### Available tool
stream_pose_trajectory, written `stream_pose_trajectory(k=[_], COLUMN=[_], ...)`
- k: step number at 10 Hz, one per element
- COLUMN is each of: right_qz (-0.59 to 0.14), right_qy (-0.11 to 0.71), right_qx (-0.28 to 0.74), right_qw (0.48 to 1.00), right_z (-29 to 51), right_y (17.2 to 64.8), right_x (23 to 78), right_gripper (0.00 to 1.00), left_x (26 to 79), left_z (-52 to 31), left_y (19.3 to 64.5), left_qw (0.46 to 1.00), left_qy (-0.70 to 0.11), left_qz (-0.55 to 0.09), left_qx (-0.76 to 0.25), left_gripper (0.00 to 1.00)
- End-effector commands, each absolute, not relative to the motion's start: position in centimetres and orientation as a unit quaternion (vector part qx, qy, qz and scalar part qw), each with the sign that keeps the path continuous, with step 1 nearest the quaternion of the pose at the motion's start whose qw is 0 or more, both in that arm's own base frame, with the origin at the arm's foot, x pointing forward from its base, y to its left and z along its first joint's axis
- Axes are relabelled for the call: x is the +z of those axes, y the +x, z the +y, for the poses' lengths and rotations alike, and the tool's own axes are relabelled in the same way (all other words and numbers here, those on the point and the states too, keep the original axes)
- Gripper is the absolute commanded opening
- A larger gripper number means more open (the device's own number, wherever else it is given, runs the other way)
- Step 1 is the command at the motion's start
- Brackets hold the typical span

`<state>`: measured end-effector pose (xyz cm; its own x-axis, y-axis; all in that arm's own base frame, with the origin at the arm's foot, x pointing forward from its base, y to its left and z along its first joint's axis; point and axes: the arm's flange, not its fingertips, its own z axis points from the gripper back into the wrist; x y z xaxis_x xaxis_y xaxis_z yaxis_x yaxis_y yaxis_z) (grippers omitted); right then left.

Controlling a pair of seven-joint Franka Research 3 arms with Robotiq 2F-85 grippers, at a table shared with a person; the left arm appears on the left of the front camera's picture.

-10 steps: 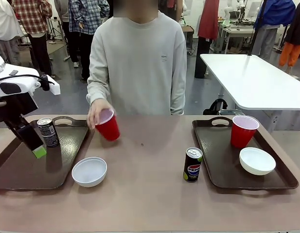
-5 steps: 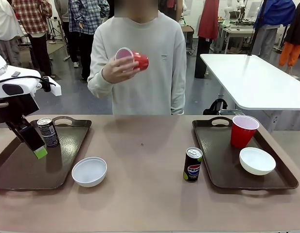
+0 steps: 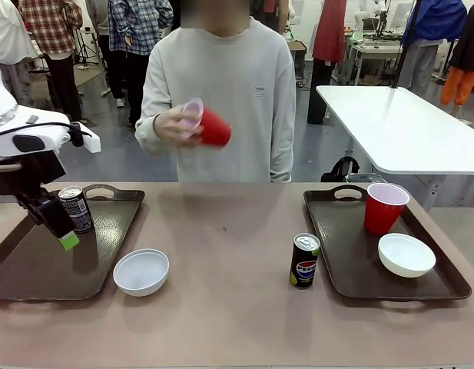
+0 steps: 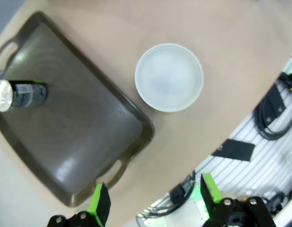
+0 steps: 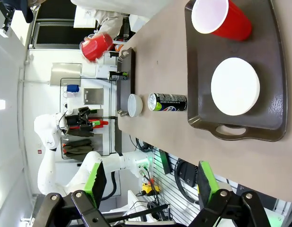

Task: Prepare tableware on both trays.
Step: Pick up a Picnic Bowl from the table and place it on a Handle tray.

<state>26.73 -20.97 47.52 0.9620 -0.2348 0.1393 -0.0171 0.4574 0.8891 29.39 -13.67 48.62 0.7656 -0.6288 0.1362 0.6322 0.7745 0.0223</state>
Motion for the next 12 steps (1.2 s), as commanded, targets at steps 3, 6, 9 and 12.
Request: stream_pose_trajectory(k=[3,6,9,12], right_qz=[-0.119,-0.119,-0.119,-0.119], right_qy=[0.515,0.515,0.515,0.515], right_qx=[-0.057,-0.057,-0.057,-0.057], right_qw=[0.847,0.847,0.847,0.847], right_z=[-21.0,-21.0,-21.0,-21.0], right_y=[26.4,26.4,26.4,26.4], right_x=[47.5,47.5,47.5,47.5], right_gripper=[1.00,1.00,1.00,1.00], left_x=[42.6,46.3,45.1,43.5], left_z=[-17.1,-14.5,-14.7,-16.0], left_y=[32.8,25.9,26.5,28.8], left_qw=[0.946,0.937,0.939,0.935], left_qy=[0.017,0.032,0.033,0.008], left_qz=[-0.058,-0.047,-0.036,-0.046], left_qx=[-0.320,-0.345,-0.340,-0.353], left_gripper=[1.00,1.00,1.00,1.00])
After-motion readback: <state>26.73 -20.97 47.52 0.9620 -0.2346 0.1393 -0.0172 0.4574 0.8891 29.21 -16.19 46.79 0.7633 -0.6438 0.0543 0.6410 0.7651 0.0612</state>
